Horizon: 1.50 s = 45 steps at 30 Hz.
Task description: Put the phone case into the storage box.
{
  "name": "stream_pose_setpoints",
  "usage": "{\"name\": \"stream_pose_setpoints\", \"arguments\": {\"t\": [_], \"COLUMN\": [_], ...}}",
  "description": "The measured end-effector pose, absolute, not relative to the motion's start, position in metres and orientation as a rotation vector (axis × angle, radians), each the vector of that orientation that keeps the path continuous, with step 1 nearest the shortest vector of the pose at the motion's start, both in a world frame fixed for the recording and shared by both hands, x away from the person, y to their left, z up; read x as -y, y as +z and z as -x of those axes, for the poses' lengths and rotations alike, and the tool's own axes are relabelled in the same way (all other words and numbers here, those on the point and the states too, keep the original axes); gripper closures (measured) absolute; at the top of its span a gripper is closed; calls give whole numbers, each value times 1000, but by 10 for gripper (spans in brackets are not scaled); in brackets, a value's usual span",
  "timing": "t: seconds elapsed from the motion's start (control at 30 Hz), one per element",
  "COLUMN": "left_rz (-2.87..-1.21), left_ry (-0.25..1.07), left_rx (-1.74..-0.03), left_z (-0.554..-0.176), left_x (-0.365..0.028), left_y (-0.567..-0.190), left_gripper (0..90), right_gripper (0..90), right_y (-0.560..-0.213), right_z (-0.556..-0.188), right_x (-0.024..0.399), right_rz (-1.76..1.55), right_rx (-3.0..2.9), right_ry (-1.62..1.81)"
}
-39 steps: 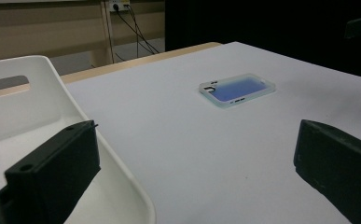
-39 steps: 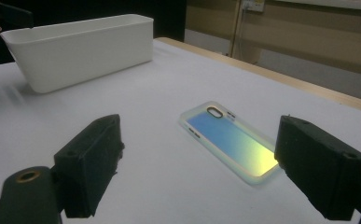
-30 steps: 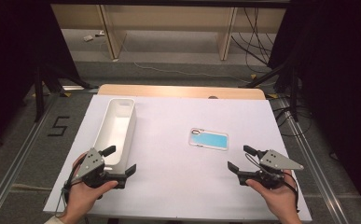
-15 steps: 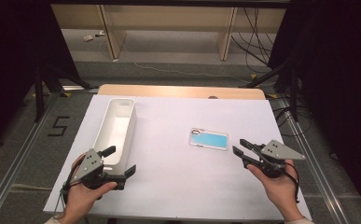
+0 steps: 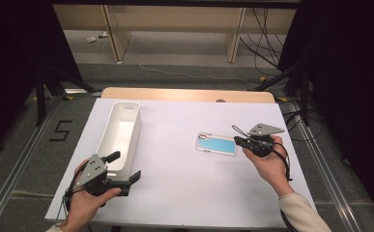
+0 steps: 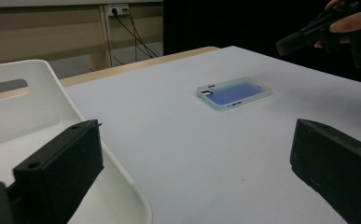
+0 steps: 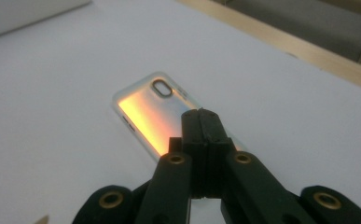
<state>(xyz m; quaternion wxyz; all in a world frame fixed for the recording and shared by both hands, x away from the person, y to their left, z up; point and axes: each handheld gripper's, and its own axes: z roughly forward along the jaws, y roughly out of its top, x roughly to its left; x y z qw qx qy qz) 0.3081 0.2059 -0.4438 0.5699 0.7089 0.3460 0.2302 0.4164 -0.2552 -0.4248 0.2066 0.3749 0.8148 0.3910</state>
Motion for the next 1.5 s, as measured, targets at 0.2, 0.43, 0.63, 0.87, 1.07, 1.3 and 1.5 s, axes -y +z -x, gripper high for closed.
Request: {"name": "stream_pose_setpoints", "arguments": {"t": [0.2,0.43,0.63,0.87,1.07,1.3,1.5], "left_rz": [-1665,-1665,-1664,-1671,-1670,-1671,-1666], "left_ry": [541,538,538,537,536,536,536], "left_rx": [-810,-812,-811,-806,-806,-806,-811], "left_z": [-308,-308,-308,-308,-308,-308,-308], "left_x": [-206,-206,-206,-206,-206,-206,-206], "left_y": [-444,-444,-444,-444,-444,-444,-444], "left_gripper": [25,26,27,31,32,34,35], "right_gripper": [900,900,900,900,900,900,900], "right_y": [-440,-460,-466,-469,-471,-471,-470], "right_z": [-430,-442,-448,-448,-450,-450,-450], "right_x": [248,242,240,238,238,235,234], "right_rz": [-1078,-1131,-1107,-1140,-1140,-1157,-1131], "right_rx": [-2363,-2400,-2446,-2476,-2468,-2462,-2506], "right_ry": [981,908,841,809,814,821,794]}}
